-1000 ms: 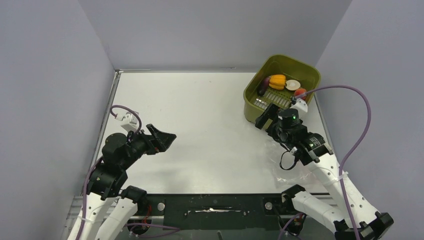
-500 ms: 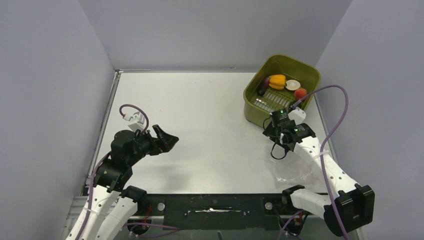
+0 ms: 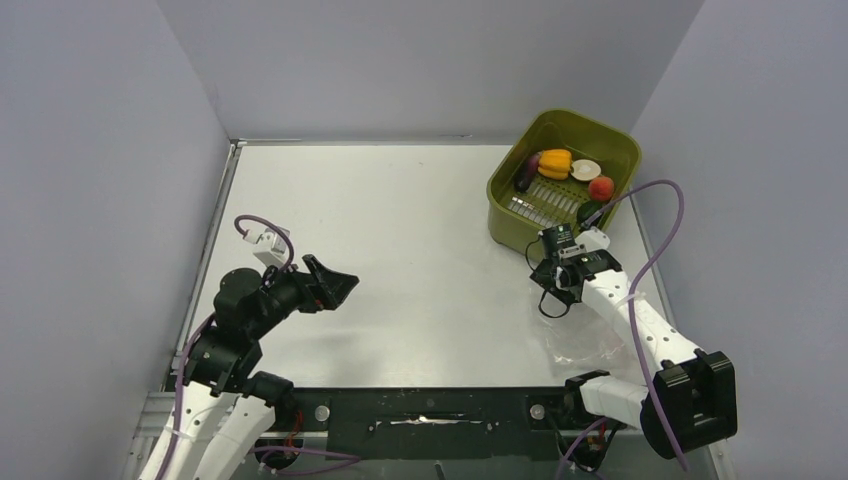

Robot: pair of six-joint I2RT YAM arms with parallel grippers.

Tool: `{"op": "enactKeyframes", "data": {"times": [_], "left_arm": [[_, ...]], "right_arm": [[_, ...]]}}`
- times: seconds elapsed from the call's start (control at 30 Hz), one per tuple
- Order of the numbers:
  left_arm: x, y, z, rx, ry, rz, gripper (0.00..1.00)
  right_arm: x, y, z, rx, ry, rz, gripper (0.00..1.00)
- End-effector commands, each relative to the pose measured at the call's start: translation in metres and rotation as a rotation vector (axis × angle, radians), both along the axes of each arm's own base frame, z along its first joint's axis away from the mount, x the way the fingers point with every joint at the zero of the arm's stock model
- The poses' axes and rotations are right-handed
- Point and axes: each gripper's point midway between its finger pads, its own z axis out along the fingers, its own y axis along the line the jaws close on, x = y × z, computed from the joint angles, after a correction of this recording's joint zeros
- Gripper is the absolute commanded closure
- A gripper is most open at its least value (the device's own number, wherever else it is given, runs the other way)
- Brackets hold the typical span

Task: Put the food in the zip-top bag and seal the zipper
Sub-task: Pick up the zipper food storage bag at the corner of the board.

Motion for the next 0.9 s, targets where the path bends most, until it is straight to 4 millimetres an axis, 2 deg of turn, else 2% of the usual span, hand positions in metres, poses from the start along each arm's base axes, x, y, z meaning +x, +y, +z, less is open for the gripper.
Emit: {"op": "enactKeyframes", "data": {"times": [0.0, 0.27, 0.43, 0.6, 0.8, 0.87], "left_arm": [[0.003, -0.004, 0.013, -0.010, -0.075, -0.027, 0.17], [0.004, -0.004, 0.009, 0.001, -0.052, -0.033, 0.17], [0.003, -0.004, 0.011, -0.004, -0.066, -0.033, 0.17], [0.001, -0.005, 0.015, -0.013, -0.087, -0.043, 0.17], [-0.006, -0.009, 0.024, -0.039, -0.146, -0.081, 0.18], [-0.009, -0.011, 0.028, -0.059, -0.171, -0.090, 0.18]], "right_arm": [[0.012, 0.007, -0.001, 0.025, -0.043, 0.033, 0.63], [0.016, 0.020, 0.008, 0.050, -0.089, 0.142, 1.00], [0.018, 0.032, 0.020, 0.074, -0.142, 0.210, 1.00], [0.022, 0.057, 0.042, 0.120, -0.234, 0.351, 1.00], [0.021, 0.111, 0.075, 0.243, -0.355, 0.627, 1.00], [0.020, 0.125, 0.087, 0.294, -0.392, 0.665, 1.00]]}}
